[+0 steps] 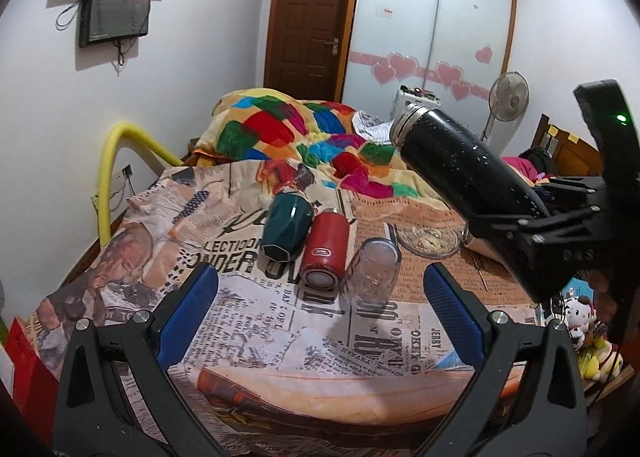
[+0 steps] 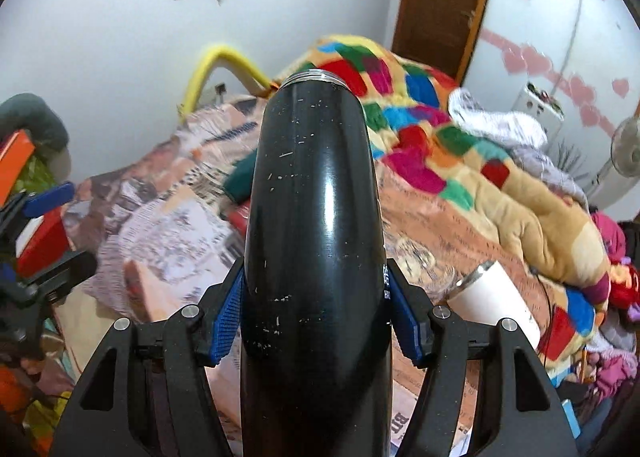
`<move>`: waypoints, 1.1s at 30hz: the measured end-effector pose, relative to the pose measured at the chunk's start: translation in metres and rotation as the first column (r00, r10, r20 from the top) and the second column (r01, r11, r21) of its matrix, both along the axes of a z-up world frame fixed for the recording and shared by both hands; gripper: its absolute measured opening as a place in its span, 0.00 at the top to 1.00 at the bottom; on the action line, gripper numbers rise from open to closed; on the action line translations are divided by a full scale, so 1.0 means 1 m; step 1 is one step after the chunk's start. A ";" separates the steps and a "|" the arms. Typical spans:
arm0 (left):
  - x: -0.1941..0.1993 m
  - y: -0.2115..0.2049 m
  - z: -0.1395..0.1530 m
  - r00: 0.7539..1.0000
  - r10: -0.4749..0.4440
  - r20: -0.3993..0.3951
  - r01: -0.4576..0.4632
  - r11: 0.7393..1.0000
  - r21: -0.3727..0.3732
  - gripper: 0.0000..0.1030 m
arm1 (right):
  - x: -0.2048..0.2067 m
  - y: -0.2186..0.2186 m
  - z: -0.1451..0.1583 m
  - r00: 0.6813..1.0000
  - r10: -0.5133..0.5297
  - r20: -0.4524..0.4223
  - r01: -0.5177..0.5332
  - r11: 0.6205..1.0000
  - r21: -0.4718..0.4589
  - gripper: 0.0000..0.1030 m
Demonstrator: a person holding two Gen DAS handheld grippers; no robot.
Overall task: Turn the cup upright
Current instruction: 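Close the right gripper on the black bottle and lift it, then grasp the black bottle with the left gripper while the right gripper holds it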
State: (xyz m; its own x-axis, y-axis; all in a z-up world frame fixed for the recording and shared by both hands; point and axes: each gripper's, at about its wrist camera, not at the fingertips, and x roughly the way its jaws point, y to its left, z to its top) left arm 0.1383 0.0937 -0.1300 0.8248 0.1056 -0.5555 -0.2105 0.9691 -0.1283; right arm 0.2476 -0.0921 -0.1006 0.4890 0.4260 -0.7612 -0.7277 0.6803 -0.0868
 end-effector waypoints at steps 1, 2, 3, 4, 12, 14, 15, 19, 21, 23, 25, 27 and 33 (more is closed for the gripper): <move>-0.002 0.002 0.001 1.000 0.006 0.004 -0.006 1.000 0.000 0.00 | -0.005 0.003 0.002 1.000 0.015 0.007 -0.015 1.000 0.004 0.40; -0.003 0.003 0.002 1.000 0.011 0.006 -0.011 1.000 -0.001 0.00 | -0.009 0.007 0.003 0.999 0.029 0.012 -0.030 1.000 0.006 0.40; -0.005 0.005 0.003 1.000 0.015 0.008 -0.015 1.000 -0.002 0.00 | -0.012 0.006 0.002 0.999 0.042 0.014 -0.042 0.999 0.008 0.40; -0.007 0.007 0.004 1.000 0.020 0.010 -0.020 1.000 -0.002 0.00 | -0.016 0.006 0.002 0.998 0.056 0.013 -0.057 0.998 0.011 0.40; -0.014 0.019 -0.001 0.999 0.050 -0.002 -0.050 0.999 0.001 0.00 | -0.031 0.029 -0.028 0.984 0.170 -0.045 -0.170 0.985 0.004 0.40; -0.013 0.021 -0.005 0.998 0.055 -0.013 -0.055 0.998 0.001 0.00 | -0.031 0.037 -0.043 0.978 0.196 -0.073 -0.197 0.980 -0.007 0.40; -0.012 0.023 -0.007 0.998 0.058 -0.021 -0.058 0.998 0.000 0.00 | -0.030 0.038 -0.047 0.975 0.204 -0.083 -0.206 0.979 -0.013 0.40; -0.009 0.027 -0.018 0.997 0.066 -0.047 -0.066 0.998 -0.006 0.00 | -0.028 0.047 -0.079 0.963 0.228 -0.144 -0.236 0.971 -0.045 0.40; -0.006 0.030 -0.025 0.995 0.071 -0.065 -0.072 0.997 -0.015 0.00 | -0.023 0.052 -0.096 0.957 0.233 -0.175 -0.247 0.967 -0.064 0.40; -0.003 0.033 -0.031 0.994 0.075 -0.083 -0.077 0.997 -0.024 0.00 | -0.016 0.056 -0.113 0.952 0.232 -0.201 -0.253 0.964 -0.084 0.40; 0.000 0.036 -0.038 0.992 0.077 -0.103 -0.081 0.996 -0.029 0.00 | -0.013 0.059 -0.124 0.948 0.229 -0.220 -0.255 0.962 -0.095 0.40; 0.002 0.038 -0.044 0.990 0.078 -0.119 -0.082 0.996 -0.031 0.00 | -0.013 0.061 -0.134 0.947 0.224 -0.231 -0.254 0.961 -0.109 0.40; 0.006 0.039 -0.061 0.983 0.081 -0.164 -0.089 0.995 -0.041 0.00 | -0.025 0.064 -0.147 0.939 0.232 -0.254 -0.274 0.951 -0.142 0.40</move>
State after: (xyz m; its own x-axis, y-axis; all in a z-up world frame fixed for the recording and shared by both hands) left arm 0.1446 0.1328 -0.1906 0.7125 0.1418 -0.6872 -0.3137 0.9404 -0.1312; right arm 0.2229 -0.0282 -0.2473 0.1836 0.3640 -0.9131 -0.8875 0.4607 0.0052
